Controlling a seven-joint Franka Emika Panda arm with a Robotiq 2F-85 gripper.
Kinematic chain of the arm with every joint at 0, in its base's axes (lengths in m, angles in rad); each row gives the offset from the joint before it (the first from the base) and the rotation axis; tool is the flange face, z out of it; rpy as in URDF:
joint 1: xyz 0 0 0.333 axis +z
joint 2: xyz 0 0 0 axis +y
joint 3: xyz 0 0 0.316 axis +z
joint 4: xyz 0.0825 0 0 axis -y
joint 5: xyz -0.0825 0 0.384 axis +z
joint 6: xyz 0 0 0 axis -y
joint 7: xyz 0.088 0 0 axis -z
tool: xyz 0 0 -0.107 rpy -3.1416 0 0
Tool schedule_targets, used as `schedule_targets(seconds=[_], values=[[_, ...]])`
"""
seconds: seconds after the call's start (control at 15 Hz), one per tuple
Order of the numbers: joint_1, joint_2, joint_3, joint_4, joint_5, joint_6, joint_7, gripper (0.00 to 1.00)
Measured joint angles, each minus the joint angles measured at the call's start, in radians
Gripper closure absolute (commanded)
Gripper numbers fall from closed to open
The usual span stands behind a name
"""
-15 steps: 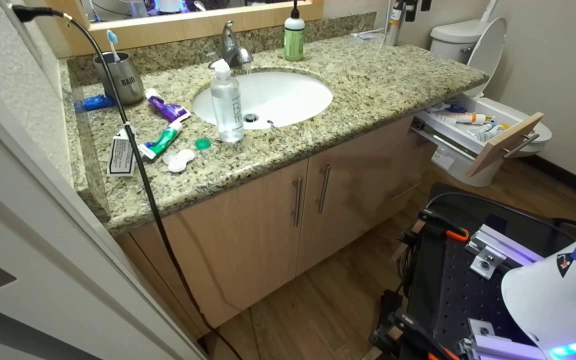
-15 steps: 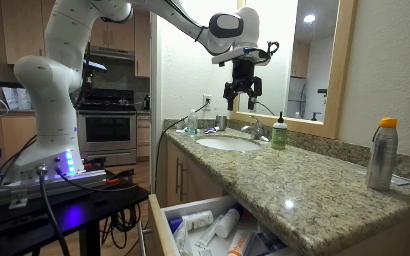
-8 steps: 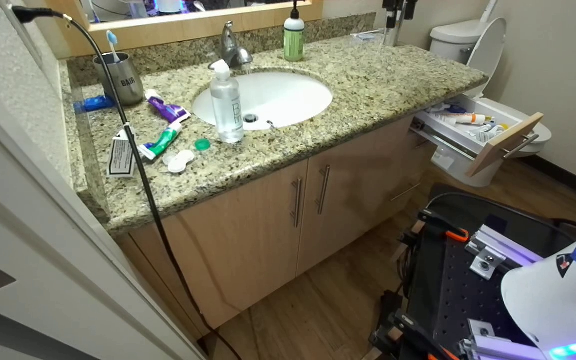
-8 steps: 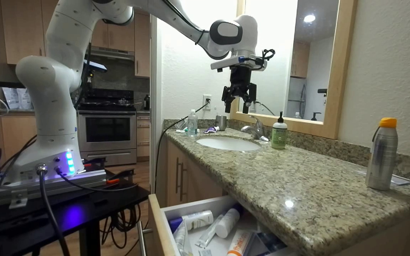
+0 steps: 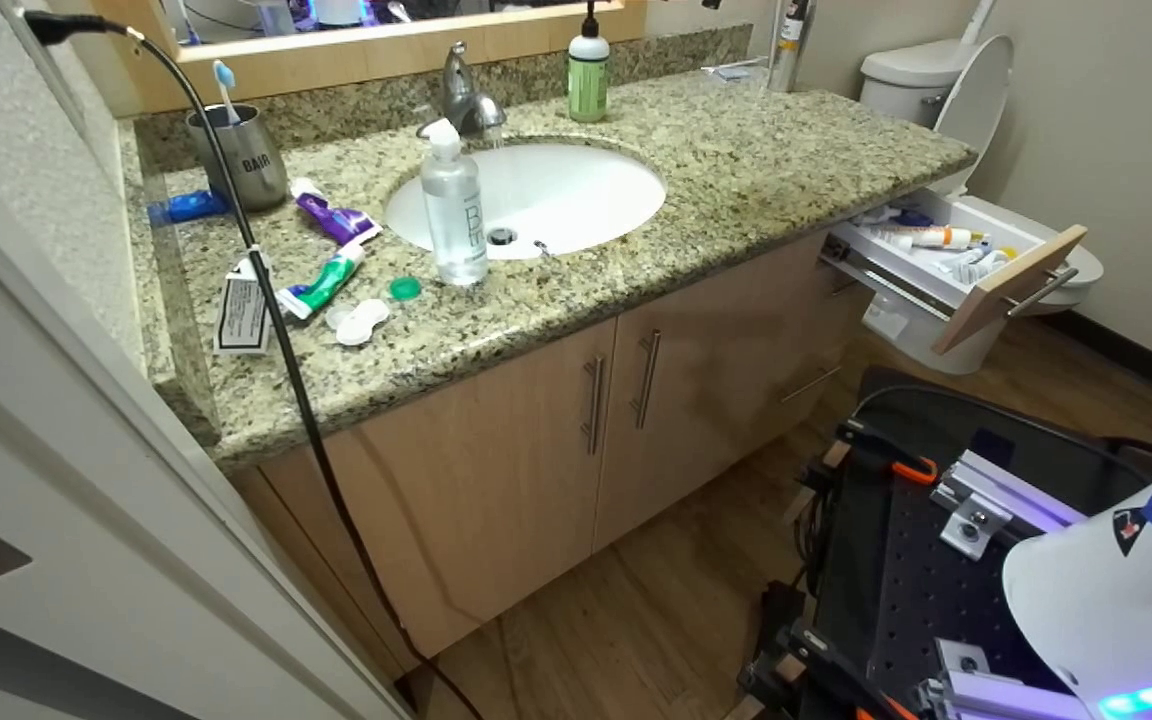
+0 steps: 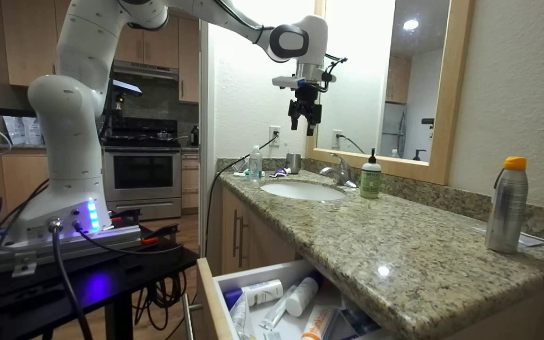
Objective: Put the white tube in the open drawer then move the green bottle from the right to the left of the sink
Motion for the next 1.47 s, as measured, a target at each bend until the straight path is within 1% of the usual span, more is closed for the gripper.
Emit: schedule_targets(seconds=[0.13, 0.27, 0.4, 0.6, 0.73, 0.87, 1.0, 1.13, 1.33, 1.47], values=[[0.028, -0.025, -0.005, -0.006, -0.019, -0.003, 0.027, 0.0], [0.034, -0.036, -0.009, -0.013, -0.023, -0.003, 0.03, 0.0], [0.038, -0.024, -0.013, -0.013, -0.018, 0.031, 0.048, 0.0], [0.073, 0.019, -0.005, 0.002, 0.077, 0.031, 0.202, 0.0], [0.109, 0.039, 0.014, 0.012, 0.161, 0.034, 0.308, 0.0], [0.142, 0.055, 0.035, 0.031, 0.251, 0.062, 0.405, 0.0], [0.163, 0.086, 0.048, 0.094, 0.329, 0.091, 0.497, 0.0], [0.166, 0.136, 0.052, 0.185, 0.396, 0.13, 0.563, 0.0], [0.153, 0.212, 0.051, 0.313, 0.482, 0.23, 0.602, 0.0], [0.136, 0.261, 0.051, 0.377, 0.53, 0.329, 0.599, 0.0]])
